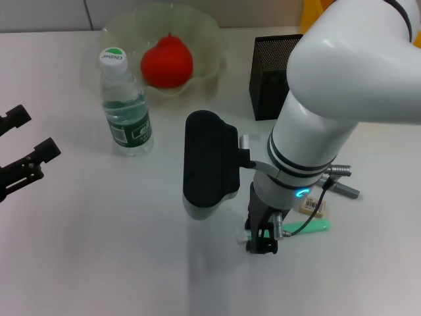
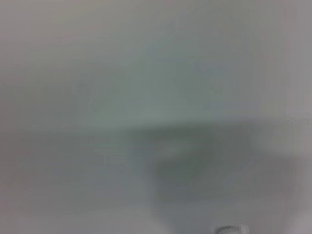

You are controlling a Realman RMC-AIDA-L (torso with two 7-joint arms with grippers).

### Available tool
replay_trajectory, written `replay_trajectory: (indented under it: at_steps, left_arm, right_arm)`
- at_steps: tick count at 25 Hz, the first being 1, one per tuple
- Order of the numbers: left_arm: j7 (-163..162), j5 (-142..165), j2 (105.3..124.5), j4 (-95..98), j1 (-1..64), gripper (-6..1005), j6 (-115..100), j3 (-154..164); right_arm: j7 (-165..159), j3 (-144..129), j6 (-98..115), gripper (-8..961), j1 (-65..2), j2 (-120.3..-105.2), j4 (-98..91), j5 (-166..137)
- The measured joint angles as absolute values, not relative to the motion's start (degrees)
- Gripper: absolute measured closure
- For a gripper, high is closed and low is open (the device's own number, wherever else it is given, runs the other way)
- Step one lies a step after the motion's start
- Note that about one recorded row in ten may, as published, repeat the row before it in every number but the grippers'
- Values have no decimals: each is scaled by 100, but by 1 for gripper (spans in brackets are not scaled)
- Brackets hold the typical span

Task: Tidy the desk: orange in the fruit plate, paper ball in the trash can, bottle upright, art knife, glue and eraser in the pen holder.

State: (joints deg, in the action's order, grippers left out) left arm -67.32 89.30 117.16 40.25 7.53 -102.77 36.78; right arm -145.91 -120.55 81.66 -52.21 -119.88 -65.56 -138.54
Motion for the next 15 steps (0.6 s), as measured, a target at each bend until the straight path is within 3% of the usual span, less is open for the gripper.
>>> replay_trajectory:
  at_steps: [5, 10, 15]
  left_arm:
    - [-6733, 8930, 11716, 4025, 756, 137, -10277, 3674]
    - [-6739, 8930, 11716, 4020, 762, 137, -10273, 3673]
    - [-6729, 8929, 11716, 4016, 754, 137, -10271, 3674]
  right_arm:
    - [-14601, -12049, 8287, 590, -5237, -11988, -6532, -13908]
    - [-14660, -11499, 8521, 785, -5118, -11971, -6856, -13978]
    - [-14665, -9856, 8918, 785, -4573, -11940, -8026, -14454]
